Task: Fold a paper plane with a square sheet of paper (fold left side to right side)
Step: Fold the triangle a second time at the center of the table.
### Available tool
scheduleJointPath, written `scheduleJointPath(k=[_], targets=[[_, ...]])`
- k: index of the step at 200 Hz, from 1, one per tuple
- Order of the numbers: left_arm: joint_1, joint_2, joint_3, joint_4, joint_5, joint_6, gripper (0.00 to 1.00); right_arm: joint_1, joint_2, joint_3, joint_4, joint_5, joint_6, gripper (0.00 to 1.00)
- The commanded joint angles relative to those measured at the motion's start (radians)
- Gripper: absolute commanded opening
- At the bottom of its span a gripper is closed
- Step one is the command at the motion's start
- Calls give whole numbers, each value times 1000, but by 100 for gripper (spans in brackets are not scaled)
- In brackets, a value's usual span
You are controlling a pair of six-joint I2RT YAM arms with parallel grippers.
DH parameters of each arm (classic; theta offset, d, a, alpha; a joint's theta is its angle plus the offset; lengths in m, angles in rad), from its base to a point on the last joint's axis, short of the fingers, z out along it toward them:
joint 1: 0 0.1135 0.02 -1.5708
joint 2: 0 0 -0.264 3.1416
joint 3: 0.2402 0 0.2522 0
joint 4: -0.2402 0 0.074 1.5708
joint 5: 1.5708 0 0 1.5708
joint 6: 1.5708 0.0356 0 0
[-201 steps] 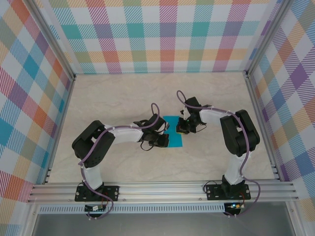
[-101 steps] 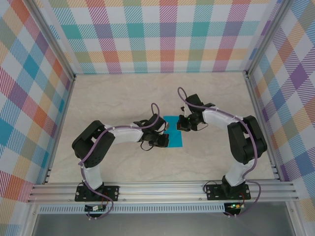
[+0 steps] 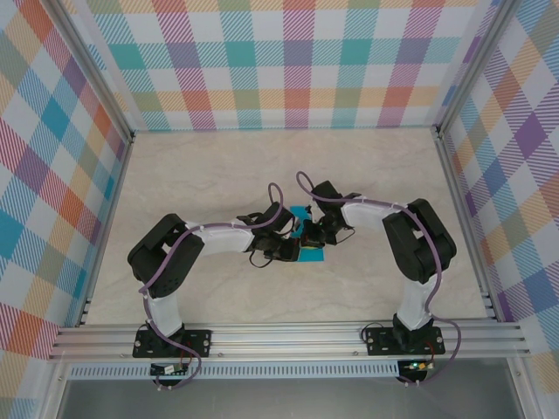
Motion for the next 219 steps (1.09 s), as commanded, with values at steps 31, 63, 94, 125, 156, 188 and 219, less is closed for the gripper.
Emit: scheduleJointPath(k=[31,63,94,125,156,188,219], targets=[[5,44,-9,-81,-21,2,1,-42,32,9,-63,92,-59,0],[5,46,-9,-82,-23,2,1,-85,22,15,-74,100,-88,0],[5,50,-6,-84,-22,2,1,-126,22,16,-83,105,-115,0],[4,50,-6,-83,-21,4,1,-166,18,22,-90,101,-137,0],[5,52,-4,-83,-20,3,1,-193,19,35,-105,105,-153,1],[4,52,-5,-84,-20,3,1,-212,20,44,-115,106,-166,1],[5,49,-8,-83,-21,4,0,-229,26,59,-132,117,-177,1]])
